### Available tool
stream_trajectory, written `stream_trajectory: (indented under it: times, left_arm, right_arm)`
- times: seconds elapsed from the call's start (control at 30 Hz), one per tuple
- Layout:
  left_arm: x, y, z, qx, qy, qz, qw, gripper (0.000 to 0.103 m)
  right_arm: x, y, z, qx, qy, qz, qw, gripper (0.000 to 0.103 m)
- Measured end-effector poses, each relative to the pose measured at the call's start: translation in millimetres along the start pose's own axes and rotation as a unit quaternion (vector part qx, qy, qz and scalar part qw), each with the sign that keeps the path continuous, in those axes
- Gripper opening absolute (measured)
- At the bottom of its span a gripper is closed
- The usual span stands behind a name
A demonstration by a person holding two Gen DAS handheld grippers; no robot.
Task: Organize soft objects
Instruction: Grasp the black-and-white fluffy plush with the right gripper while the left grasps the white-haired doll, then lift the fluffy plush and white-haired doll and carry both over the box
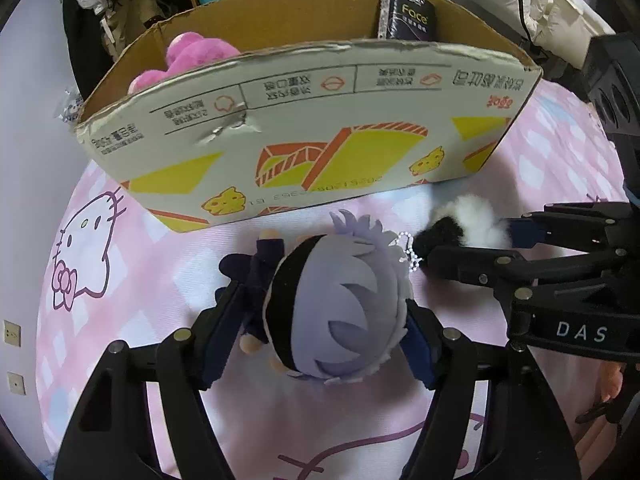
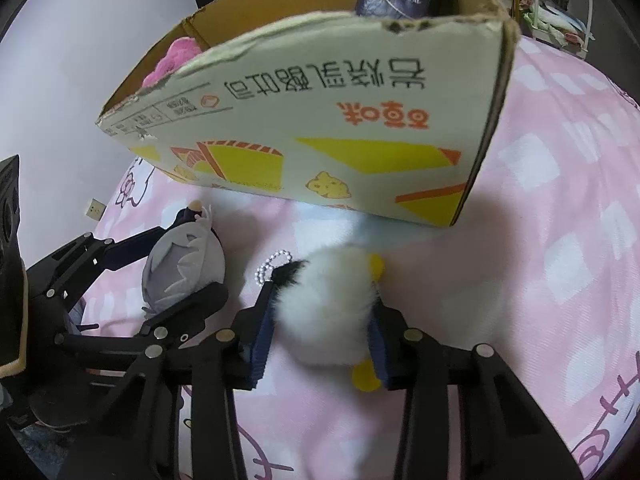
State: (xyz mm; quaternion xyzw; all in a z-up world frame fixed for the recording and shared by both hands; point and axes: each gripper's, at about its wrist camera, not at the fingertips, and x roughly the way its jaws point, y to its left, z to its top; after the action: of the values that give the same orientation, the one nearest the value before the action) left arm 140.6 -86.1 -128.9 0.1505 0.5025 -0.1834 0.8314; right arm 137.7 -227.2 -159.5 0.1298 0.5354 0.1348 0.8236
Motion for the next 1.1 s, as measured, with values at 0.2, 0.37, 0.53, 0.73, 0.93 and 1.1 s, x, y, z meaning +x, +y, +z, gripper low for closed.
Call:
stream_trajectory:
  times: [0.2, 0.37, 0.53, 0.73, 0.93, 1.1]
  left_arm:
    - [-10, 11, -5, -0.025, -0.013, 0.008, 0.9996, 0.070]
    - [-24, 26, -8, -0.054, -0.037, 0.014, 0.9978, 0.070]
    - [-51, 33, -11, -0.069, -0.085, 0.016, 0.9938, 0.070]
    - [-76, 30, -16, -0.070, -0.133, 0.022, 0.9885, 0.070]
    - [-106, 32, -22, -0.070, -0.186, 0.033, 0.9795, 0.070]
    - [-141, 26, -28, -0.057, -0.252, 0.070, 0.9634, 0.070]
  right_arm:
    - [-15, 4, -2, -0.011, -0.027, -0.021, 0.999, 0.036]
    - [-25, 4, -1, -0.014, -0.049, -0.038, 0.998, 0.035]
    - [-46, 2, -3, -0.009, -0.088, -0.056, 0.994, 0.035]
    - [-72, 10, -6, -0.032, -0.133, -0.062, 0.989, 0.035]
    - [-103, 18, -11, -0.058, -0.177, -0.063, 0.980, 0.035]
    - [-126, 37, -16, -0.079, -0.225, -0.074, 0.968, 0.035]
